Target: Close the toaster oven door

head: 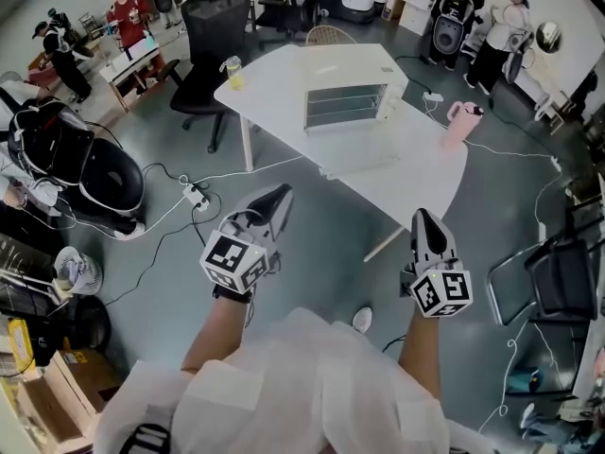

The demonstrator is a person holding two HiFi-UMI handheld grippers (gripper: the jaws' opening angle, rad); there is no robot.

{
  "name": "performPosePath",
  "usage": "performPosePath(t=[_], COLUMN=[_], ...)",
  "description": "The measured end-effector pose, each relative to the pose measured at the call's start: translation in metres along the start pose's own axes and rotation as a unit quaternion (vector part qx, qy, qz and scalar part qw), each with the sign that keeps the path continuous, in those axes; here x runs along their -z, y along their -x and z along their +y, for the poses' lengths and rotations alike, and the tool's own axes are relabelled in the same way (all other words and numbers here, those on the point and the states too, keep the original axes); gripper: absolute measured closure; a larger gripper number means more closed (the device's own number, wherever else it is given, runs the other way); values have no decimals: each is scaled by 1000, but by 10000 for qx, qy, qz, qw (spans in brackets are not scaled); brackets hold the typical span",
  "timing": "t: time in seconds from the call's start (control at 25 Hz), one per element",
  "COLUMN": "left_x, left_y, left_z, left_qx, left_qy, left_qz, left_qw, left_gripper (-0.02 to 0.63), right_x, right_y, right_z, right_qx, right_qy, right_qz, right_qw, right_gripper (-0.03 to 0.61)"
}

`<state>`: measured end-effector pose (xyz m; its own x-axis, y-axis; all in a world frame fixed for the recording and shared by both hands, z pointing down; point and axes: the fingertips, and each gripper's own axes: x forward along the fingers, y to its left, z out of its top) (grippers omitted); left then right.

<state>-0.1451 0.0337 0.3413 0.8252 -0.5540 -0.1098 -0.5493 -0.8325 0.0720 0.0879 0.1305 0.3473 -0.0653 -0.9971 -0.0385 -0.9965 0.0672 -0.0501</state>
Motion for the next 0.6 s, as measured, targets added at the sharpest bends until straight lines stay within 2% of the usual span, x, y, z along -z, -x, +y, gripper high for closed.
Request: performPosePath(t=[0.4,0.6], left_x=[8,11], left_y=[-17,-34], left_z=[-7,-18], left_qx=[106,97], left_qy=[43,-5], left_qz=[36,60], left_qw=[9999,9999], left_gripper=[591,591], right_x=[8,7], right_y=[0,0], right_z=[-16,-38], right_qx=[-5,-28], right_qy=[156,59], right_qz=[215,187], right_qw=[9996,9998], right_gripper=[574,574])
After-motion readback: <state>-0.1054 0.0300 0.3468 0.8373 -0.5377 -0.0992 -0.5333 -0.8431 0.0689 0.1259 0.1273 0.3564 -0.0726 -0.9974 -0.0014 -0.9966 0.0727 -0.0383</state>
